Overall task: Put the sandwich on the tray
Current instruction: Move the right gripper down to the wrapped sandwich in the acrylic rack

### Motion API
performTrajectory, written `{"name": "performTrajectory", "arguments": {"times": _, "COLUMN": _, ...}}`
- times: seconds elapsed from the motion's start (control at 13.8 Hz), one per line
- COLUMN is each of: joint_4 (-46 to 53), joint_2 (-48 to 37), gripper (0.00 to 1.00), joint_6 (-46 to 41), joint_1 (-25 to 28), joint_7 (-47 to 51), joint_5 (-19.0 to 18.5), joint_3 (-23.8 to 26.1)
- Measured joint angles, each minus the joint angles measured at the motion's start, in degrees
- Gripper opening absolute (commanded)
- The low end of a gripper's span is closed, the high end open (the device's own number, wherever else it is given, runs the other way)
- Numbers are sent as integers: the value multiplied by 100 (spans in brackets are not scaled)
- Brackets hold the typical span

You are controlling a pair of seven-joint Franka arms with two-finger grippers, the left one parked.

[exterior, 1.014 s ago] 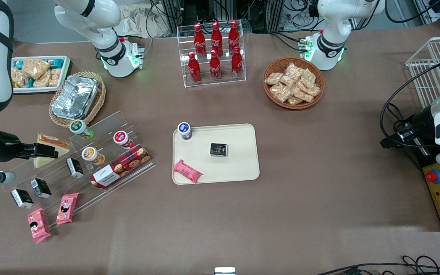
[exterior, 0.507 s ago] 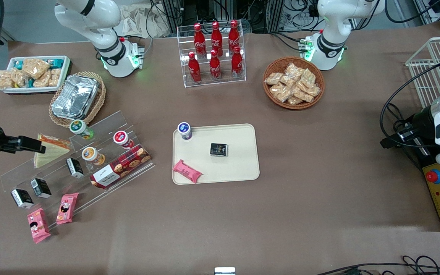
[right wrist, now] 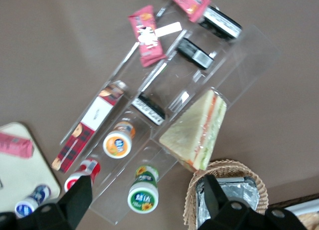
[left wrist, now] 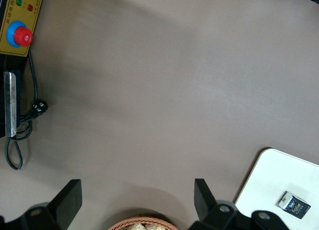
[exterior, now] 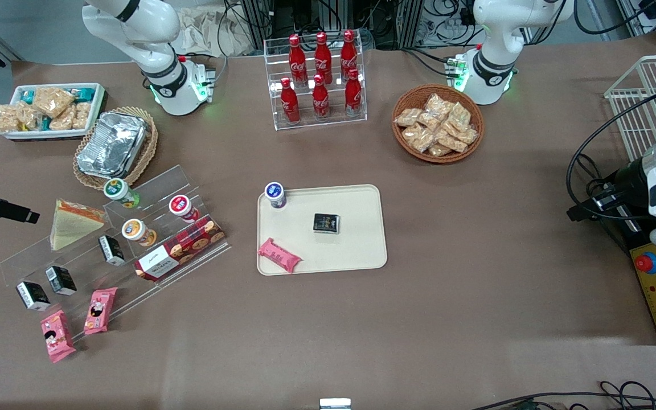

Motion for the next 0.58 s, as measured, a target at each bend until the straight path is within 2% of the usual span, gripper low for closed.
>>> {"name": "performTrajectory", "arguments": {"times": 0.29, "joint_4": -603, "joint_2": -68, "gripper": 100, "joint_6": 309, "joint_1": -329, "joint_7": 610, "joint_5": -1, "joint_3": -12}}
{"name": "performTrajectory", "arguments": {"times": 0.58, "joint_4": -1512, "joint_2": -228, "gripper": 99, "joint_6": 1048, "joint_1": -496, "joint_7": 997, "joint_5": -4, "joint_3": -15}}
